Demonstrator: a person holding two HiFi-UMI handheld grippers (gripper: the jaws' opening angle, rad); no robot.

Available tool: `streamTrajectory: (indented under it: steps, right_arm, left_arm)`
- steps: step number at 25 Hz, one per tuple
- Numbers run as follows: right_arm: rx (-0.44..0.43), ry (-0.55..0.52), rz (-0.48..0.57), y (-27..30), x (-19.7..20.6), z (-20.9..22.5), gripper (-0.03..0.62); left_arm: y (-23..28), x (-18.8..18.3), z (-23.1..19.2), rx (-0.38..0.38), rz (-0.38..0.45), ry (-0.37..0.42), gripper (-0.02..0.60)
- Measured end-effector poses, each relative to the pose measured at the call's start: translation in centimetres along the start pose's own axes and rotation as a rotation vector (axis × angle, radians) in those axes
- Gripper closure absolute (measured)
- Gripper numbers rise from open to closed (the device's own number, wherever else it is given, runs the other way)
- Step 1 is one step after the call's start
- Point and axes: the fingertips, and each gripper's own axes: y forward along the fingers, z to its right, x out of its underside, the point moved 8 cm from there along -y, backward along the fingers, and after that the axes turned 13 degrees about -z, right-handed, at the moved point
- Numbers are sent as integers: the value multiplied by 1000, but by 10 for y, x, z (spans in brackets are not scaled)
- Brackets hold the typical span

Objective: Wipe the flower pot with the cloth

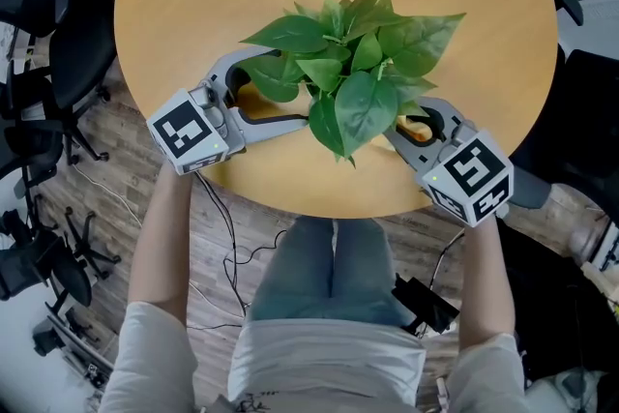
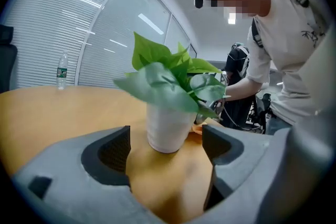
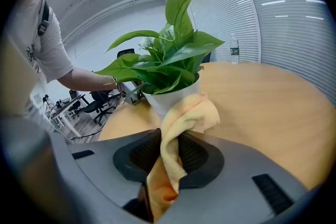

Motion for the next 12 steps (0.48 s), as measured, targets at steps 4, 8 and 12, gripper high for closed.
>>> streamTrajectory:
  steps: [4, 8, 12]
  right_arm:
    - [-2, 7, 0, 3, 1, 2, 510]
    - [3, 16, -8, 1, 0, 4, 510]
    - [68, 41, -1, -10, -10, 25, 510]
  left_arm:
    - [6, -12, -8, 44, 25, 34, 158]
    - [16, -22, -13, 82, 29, 66, 152]
    - [22, -28, -15, 142, 22, 81, 153]
